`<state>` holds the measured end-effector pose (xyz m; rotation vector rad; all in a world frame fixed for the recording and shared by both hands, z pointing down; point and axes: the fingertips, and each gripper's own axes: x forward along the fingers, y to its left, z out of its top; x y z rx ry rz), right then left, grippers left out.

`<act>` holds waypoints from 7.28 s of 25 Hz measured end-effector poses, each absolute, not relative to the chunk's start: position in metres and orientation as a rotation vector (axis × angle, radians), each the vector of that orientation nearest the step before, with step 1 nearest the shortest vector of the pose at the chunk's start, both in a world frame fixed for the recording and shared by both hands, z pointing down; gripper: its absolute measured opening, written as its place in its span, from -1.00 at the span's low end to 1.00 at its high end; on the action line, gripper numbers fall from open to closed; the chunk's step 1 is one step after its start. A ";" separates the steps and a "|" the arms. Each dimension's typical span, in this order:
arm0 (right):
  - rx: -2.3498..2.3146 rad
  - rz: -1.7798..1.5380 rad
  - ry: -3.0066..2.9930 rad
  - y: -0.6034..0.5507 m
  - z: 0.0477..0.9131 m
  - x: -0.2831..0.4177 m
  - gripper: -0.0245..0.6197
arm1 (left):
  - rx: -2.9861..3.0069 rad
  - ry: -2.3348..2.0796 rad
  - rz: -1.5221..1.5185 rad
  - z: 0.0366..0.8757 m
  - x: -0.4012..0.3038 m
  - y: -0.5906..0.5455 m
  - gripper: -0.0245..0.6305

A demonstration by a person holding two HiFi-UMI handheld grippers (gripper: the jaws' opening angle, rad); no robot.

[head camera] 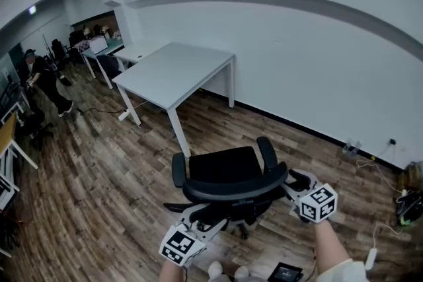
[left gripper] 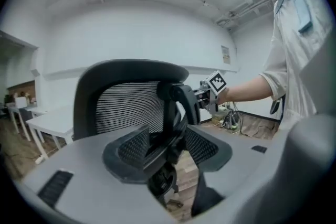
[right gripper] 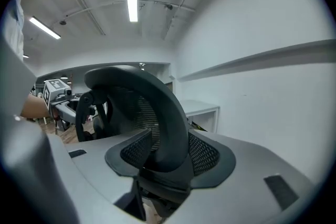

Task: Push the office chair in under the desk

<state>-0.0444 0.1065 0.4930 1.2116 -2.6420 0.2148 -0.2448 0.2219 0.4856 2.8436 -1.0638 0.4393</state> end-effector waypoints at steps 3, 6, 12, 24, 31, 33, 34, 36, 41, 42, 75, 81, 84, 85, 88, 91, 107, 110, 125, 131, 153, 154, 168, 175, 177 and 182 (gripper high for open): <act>1.187 0.232 -2.617 0.093 0.501 -0.043 -0.18 | 2.750 -1.291 0.450 0.489 -0.291 0.203 -0.25; 1.168 0.251 -2.598 0.090 0.504 -0.045 -0.17 | 2.612 -1.546 0.418 0.482 -0.338 0.178 -0.25; 1.178 0.239 -2.590 0.095 0.503 -0.050 -0.17 | 2.602 -1.656 0.434 0.471 -0.357 0.151 -0.25; 1.332 0.064 -2.563 0.079 0.483 -0.067 -0.17 | 2.525 -1.733 0.332 0.468 -0.336 0.125 -0.25; 1.385 0.024 -2.544 0.072 0.484 -0.062 -0.19 | 2.514 -1.729 0.332 0.469 -0.334 0.115 -0.25; 1.399 0.028 -2.539 0.071 0.483 -0.061 -0.20 | 2.506 -1.731 0.335 0.469 -0.333 0.112 -0.25; 1.404 0.033 -2.535 0.070 0.484 -0.061 -0.20 | 2.500 -1.735 0.336 0.469 -0.334 0.111 -0.25; 1.413 0.041 -2.523 0.069 0.484 -0.061 -0.20 | 2.490 -1.736 0.341 0.468 -0.334 0.107 -0.25; 1.430 0.037 -2.514 0.065 0.485 -0.058 -0.21 | 2.478 -1.729 0.348 0.469 -0.331 0.100 -0.25; 1.434 0.040 -2.510 0.064 0.486 -0.057 -0.21 | 2.476 -1.730 0.349 0.470 -0.330 0.098 -0.25; 1.500 0.042 -2.472 -0.081 0.486 -0.024 -0.22 | 2.562 -1.631 0.345 0.470 -0.302 -0.054 -0.25; 1.468 0.058 -2.497 -0.107 0.489 -0.015 -0.22 | 2.534 -1.660 0.343 0.471 -0.290 -0.077 -0.25; 1.461 0.037 -2.505 -0.121 0.483 -0.015 -0.22 | 2.516 -1.680 0.344 0.469 -0.289 -0.087 -0.25; 1.455 0.037 -2.510 -0.125 0.483 -0.014 -0.22 | 2.509 -1.685 0.347 0.468 -0.288 -0.090 -0.25; 1.426 0.043 -2.511 -0.136 0.488 -0.010 -0.22 | 2.485 -1.698 0.360 0.470 -0.284 -0.097 -0.25; 1.402 0.036 -2.521 -0.144 0.489 -0.007 -0.22 | 2.470 -1.708 0.364 0.471 -0.279 -0.103 -0.25; 1.370 0.027 -2.530 -0.198 0.488 0.013 -0.22 | 2.435 -1.762 0.316 0.472 -0.260 -0.148 -0.25; 1.342 0.022 -2.542 -0.212 0.487 0.013 -0.22 | 2.431 -1.772 0.310 0.471 -0.258 -0.157 -0.25; 1.307 0.003 -2.567 -0.285 0.483 0.031 -0.22 | 2.434 -1.775 0.288 0.469 -0.236 -0.219 -0.25; 1.298 0.006 -2.569 -0.313 0.486 0.034 -0.22 | 2.418 -1.778 0.309 0.472 -0.234 -0.243 -0.25; 1.179 -0.048 -2.654 -0.433 0.480 0.039 -0.22 | 2.317 -1.907 0.312 0.471 -0.221 -0.338 -0.25; 1.166 -0.048 -2.662 -0.440 0.480 0.039 -0.22 | 2.311 -1.930 0.299 0.470 -0.222 -0.344 -0.25; 0.957 -0.071 -2.734 -0.530 0.480 0.029 -0.22 | 2.125 -2.139 0.235 0.470 -0.213 -0.396 -0.25; 0.879 -0.084 -2.757 -0.580 0.482 0.021 -0.22 | 2.074 -2.227 0.208 0.472 -0.212 -0.432 -0.25; 0.863 -0.092 -2.764 -0.594 0.481 0.017 -0.22 | 2.063 -2.246 0.202 0.472 -0.213 -0.442 -0.26; 0.821 -0.109 -2.782 -0.624 0.481 0.010 -0.22 | 2.031 -2.286 0.202 0.471 -0.213 -0.463 -0.26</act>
